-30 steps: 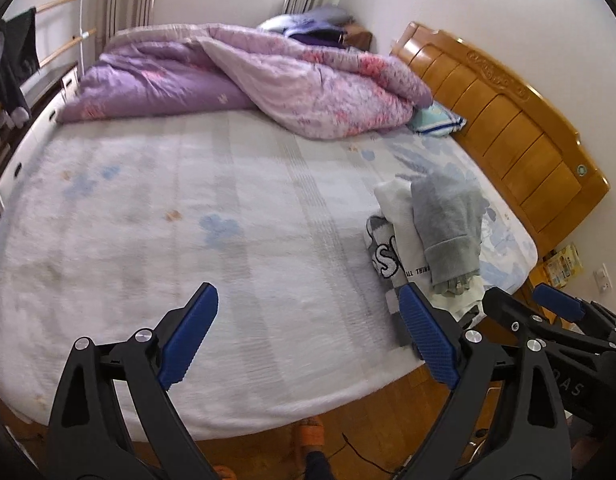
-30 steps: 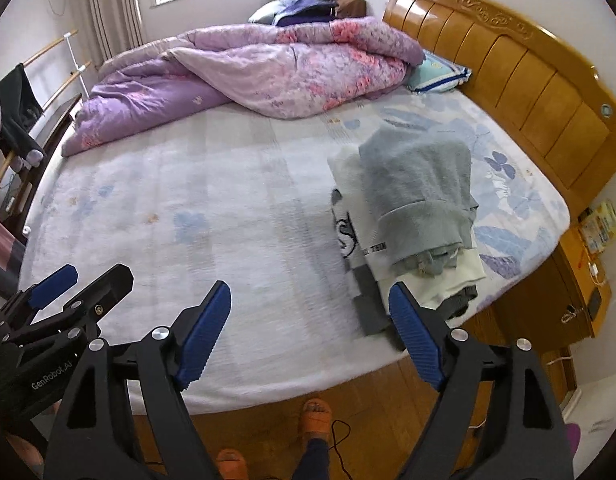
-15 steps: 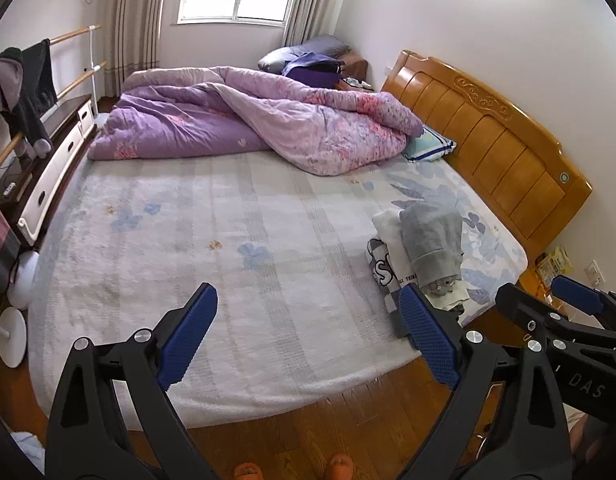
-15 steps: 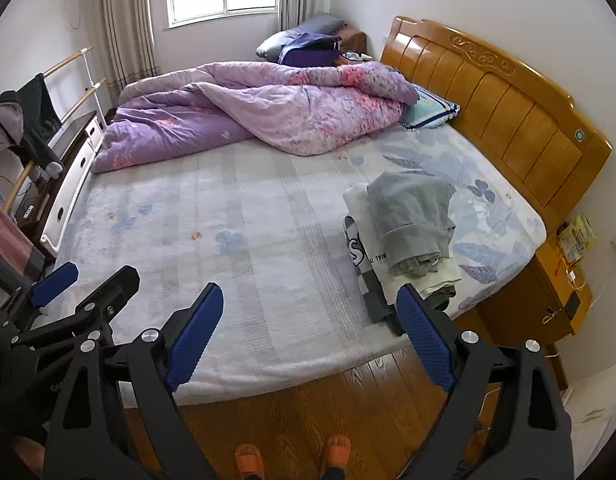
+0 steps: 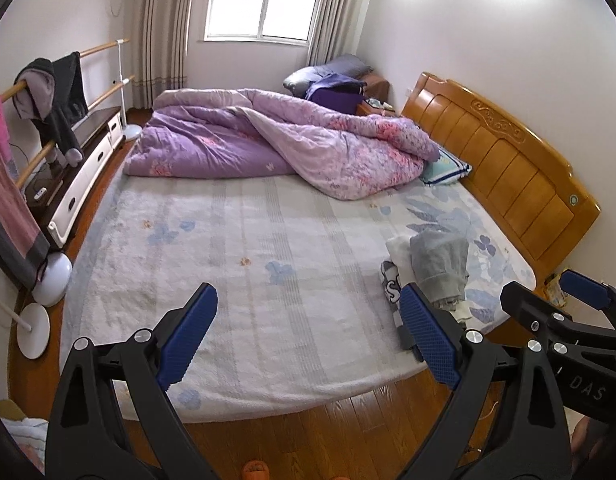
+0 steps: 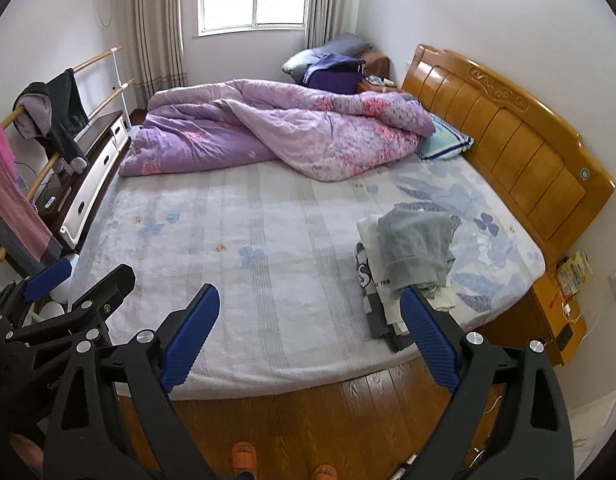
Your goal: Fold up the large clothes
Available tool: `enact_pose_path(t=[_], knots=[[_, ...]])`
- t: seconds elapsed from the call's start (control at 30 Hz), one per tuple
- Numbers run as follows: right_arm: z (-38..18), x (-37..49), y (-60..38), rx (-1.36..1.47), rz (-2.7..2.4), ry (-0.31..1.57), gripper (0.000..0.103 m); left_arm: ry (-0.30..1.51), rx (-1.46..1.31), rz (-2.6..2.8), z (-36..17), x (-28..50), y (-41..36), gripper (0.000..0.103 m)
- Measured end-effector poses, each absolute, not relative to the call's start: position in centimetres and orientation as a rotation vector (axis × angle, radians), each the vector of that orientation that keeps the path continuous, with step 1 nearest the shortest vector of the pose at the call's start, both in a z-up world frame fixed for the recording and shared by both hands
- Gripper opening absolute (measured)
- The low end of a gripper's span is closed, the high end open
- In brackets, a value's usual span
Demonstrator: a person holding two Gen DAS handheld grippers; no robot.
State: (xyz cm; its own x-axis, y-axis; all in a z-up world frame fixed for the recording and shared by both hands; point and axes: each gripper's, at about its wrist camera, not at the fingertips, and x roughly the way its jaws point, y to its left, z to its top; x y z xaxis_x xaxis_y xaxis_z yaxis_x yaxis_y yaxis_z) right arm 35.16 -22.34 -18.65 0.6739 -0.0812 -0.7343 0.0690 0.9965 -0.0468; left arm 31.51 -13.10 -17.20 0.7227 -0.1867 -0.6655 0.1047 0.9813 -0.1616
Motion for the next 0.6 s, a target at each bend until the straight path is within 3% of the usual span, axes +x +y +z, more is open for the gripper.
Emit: enact_pose_path(t=[0.6], knots=[[-14.4,33.4,-18.9,-0.045,-0.075,0.751,0.089,0.635,-0.079,-0.115,-11.0,28.6,-9.7,0.093]])
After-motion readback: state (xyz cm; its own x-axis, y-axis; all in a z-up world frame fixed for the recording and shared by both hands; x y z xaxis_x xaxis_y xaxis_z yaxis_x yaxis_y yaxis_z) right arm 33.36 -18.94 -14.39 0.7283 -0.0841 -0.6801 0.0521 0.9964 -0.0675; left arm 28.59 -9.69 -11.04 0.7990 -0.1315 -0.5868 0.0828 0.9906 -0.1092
